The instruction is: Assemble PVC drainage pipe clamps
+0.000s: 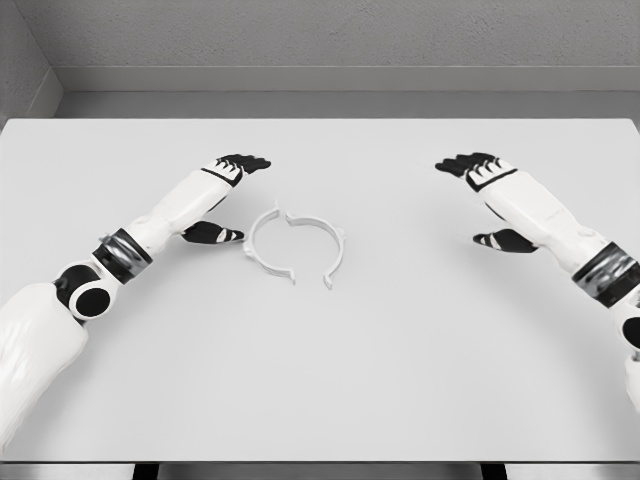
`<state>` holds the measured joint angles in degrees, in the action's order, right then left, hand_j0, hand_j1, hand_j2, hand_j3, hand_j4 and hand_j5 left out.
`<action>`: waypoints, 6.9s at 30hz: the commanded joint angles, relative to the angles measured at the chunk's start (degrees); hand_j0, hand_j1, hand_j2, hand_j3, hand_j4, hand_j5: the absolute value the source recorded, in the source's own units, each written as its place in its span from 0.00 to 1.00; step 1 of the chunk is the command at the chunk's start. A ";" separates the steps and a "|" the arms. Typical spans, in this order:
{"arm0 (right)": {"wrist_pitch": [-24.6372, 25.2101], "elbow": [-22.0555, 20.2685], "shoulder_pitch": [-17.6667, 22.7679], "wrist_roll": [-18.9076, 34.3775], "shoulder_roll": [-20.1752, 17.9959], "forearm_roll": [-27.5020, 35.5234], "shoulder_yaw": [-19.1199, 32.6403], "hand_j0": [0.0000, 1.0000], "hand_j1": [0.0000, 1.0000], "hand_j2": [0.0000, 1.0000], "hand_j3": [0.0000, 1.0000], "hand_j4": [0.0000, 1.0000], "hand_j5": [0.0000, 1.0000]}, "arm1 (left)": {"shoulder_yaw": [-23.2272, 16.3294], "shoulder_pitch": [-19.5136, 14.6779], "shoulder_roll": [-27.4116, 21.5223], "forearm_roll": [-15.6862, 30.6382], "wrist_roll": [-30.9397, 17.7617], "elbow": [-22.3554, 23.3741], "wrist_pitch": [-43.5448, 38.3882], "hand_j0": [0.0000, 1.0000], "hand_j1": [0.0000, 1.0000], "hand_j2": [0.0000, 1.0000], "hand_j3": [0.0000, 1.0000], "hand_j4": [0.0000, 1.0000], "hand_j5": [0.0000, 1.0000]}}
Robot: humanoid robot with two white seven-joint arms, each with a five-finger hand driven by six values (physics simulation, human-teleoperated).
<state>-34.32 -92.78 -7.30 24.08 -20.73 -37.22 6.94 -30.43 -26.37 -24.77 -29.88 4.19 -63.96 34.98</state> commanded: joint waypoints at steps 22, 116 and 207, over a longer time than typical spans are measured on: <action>-0.68 -1.96 1.23 10.55 -0.10 3.39 12.04 1.00 1.00 1.00 1.00 1.00 1.00 | 0.90 -0.44 -2.13 0.70 0.03 -0.03 0.02 1.00 1.00 1.00 1.00 1.00 1.00; -0.68 14.91 -16.34 10.38 15.11 -4.44 -25.14 1.00 1.00 1.00 1.00 1.00 1.00 | 0.55 -4.22 -3.71 0.87 0.12 4.37 0.02 1.00 1.00 1.00 1.00 1.00 1.00; -0.68 -7.24 1.15 10.92 7.99 6.90 18.90 1.00 1.00 1.00 1.00 1.00 1.00 | -4.11 -5.18 3.85 -0.44 0.03 5.95 0.02 1.00 1.00 1.00 1.00 1.00 1.00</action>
<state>-35.17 -100.02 -6.24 35.03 -12.76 -30.75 25.82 -34.59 -31.46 -21.00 -30.60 4.20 -57.93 34.98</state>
